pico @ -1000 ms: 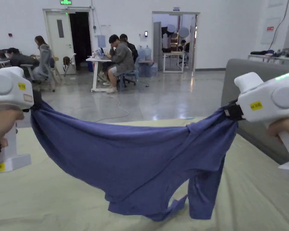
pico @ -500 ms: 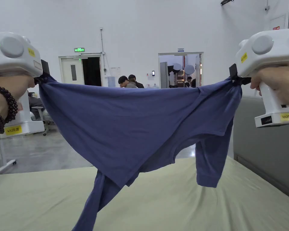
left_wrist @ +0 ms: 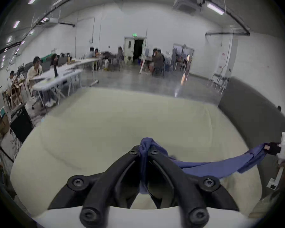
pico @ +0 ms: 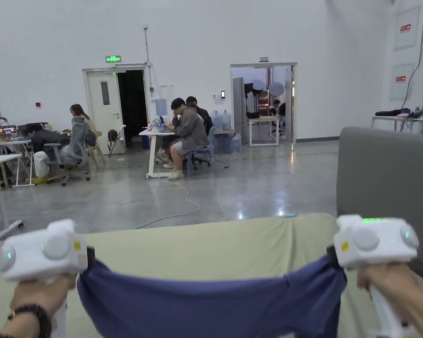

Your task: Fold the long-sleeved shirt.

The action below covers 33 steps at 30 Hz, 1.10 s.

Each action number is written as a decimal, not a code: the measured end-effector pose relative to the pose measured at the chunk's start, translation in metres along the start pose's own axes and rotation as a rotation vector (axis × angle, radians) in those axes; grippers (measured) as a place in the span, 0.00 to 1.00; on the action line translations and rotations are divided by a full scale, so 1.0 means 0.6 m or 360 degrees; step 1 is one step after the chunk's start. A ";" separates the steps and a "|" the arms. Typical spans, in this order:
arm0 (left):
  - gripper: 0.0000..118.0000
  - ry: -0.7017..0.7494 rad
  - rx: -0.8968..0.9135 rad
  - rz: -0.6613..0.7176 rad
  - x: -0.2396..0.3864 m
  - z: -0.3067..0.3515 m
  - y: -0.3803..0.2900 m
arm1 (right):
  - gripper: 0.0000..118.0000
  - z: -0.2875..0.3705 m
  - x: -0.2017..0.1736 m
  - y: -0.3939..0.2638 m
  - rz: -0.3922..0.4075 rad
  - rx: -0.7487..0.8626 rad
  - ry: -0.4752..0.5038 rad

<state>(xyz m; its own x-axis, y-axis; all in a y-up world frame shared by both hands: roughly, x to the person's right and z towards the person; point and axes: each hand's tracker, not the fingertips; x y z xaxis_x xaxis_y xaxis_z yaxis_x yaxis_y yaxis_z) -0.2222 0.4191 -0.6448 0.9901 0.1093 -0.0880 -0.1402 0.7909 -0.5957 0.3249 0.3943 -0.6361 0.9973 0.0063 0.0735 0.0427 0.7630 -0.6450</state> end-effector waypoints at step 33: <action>0.63 0.0303 -0.0531 0.0107 -0.112 0.233 -0.636 | 0.92 0.230 0.025 -0.583 0.0429 -0.0675 0.0148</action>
<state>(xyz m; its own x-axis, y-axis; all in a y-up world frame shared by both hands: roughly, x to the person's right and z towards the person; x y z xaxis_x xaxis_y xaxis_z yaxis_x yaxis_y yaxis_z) -0.2345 0.1941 -0.3001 0.9645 0.0159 -0.2636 -0.2297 0.5432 -0.8076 0.3165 0.2167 -0.3044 0.9765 0.0947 -0.1938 -0.2157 0.4123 -0.8852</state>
